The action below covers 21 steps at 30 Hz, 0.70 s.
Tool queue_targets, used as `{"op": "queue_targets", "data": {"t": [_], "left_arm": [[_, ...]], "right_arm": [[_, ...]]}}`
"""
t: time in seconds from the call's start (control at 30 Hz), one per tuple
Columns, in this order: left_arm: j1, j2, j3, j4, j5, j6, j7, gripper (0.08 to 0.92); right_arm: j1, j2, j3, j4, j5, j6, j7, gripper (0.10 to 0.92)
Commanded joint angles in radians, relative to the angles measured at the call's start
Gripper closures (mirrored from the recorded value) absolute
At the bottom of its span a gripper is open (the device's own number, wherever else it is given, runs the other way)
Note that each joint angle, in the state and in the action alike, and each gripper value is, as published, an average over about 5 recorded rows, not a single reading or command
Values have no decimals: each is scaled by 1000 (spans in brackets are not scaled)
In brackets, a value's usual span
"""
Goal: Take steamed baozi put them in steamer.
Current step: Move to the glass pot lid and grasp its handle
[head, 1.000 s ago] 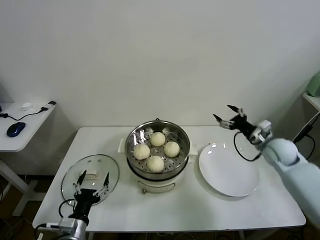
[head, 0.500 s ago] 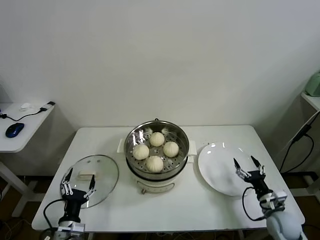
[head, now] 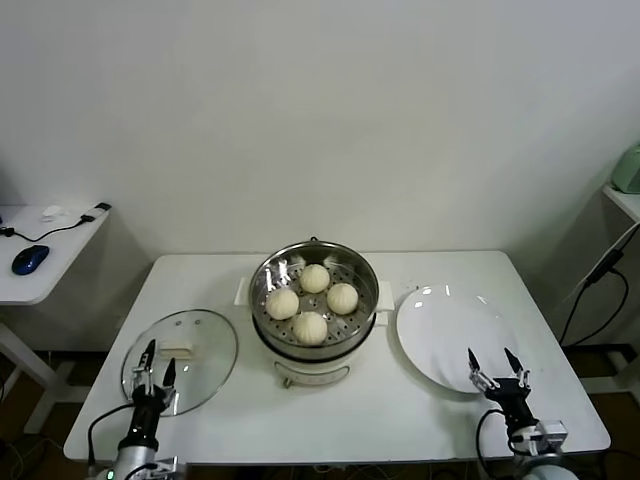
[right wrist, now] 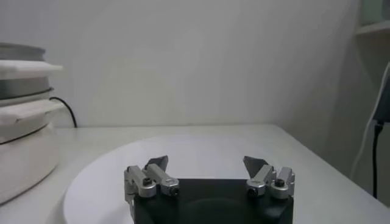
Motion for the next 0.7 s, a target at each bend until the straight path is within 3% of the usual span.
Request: {"op": "queue_targets", "data": {"t": [0.03,0.37,0.7], "left_arm": [[-154,-4,9,201,213,36,-66,177],[-240,7,17,290,210,65,-25,177],[-228,16,22,288,180,49,-7,210]], "right_arm": [[-54,47,25,50,-29,-23,18,203],[-82,54,29,108,-24,-29,15,203],[-80,57,24,113,-24,-32,13,203]]}}
